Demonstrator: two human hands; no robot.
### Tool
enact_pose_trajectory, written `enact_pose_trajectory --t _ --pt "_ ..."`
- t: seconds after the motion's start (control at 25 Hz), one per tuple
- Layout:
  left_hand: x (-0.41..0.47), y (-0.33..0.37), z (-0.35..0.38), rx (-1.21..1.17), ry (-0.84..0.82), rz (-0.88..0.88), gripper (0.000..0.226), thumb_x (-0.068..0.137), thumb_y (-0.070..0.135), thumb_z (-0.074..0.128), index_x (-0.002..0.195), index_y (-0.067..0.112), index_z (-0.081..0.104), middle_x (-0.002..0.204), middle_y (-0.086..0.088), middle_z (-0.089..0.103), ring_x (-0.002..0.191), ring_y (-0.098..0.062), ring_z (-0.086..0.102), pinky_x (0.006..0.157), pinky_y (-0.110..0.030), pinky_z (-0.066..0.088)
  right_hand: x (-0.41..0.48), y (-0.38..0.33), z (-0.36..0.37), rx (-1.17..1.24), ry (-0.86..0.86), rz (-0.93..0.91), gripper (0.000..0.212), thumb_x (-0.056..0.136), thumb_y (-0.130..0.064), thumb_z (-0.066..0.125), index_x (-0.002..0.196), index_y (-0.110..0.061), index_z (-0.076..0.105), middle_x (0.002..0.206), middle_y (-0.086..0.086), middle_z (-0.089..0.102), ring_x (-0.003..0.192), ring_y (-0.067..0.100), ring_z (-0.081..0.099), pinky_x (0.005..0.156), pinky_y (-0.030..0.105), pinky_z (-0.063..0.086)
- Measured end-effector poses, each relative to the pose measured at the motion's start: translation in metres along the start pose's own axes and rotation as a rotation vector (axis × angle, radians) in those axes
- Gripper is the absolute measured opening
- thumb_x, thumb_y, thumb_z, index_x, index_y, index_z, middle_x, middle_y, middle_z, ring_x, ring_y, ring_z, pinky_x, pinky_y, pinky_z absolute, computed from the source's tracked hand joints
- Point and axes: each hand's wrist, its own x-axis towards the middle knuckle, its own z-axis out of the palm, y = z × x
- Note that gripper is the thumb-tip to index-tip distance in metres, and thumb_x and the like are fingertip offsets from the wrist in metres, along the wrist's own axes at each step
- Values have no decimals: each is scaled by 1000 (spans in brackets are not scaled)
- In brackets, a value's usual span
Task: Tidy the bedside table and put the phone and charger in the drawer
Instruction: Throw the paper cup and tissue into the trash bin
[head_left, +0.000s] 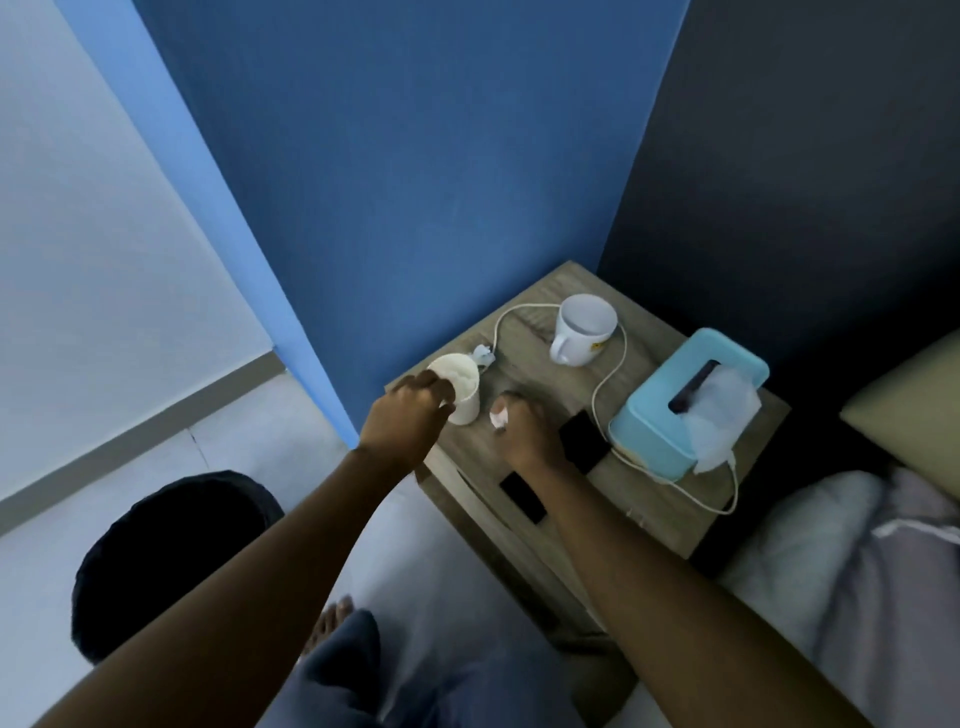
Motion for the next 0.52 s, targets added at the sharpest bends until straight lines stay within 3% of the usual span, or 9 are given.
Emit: enact_pose_trajectory --t 0.16,0.32,0.44,0.52 --pt "9 -15 -8 40 -8 35 22 96 24 58 114 16 67 120 -9 67 109 -34 62 81 -46 54 25 -13 -18 33 56 2 19 85 -4 57 97 -17 65 105 10 67 98 30 63 77 28 46" --pt "11 -28 -2 17 41 42 22 95 23 60 115 16 67 117 -11 69 104 -37 65 77 -46 57 55 -33 -30 123 121 -103 29 86 -2 55 113 -12 61 110 14 67 99 29 62 79 29 48" --pt "14 -35 0 -20 64 38 22 94 24 60 113 16 68 113 -11 70 102 -37 65 76 -48 57 81 -43 -29 95 -9 -70 42 92 -8 53 134 -11 50 119 19 64 109 37 61 89 40 52" --pt "15 -33 -1 -30 66 50 21 95 24 60 112 15 68 111 -11 70 102 -37 64 76 -48 56 93 -43 -25 -19 -139 -6 36 94 -5 51 130 -8 53 120 21 60 108 37 58 85 35 45"
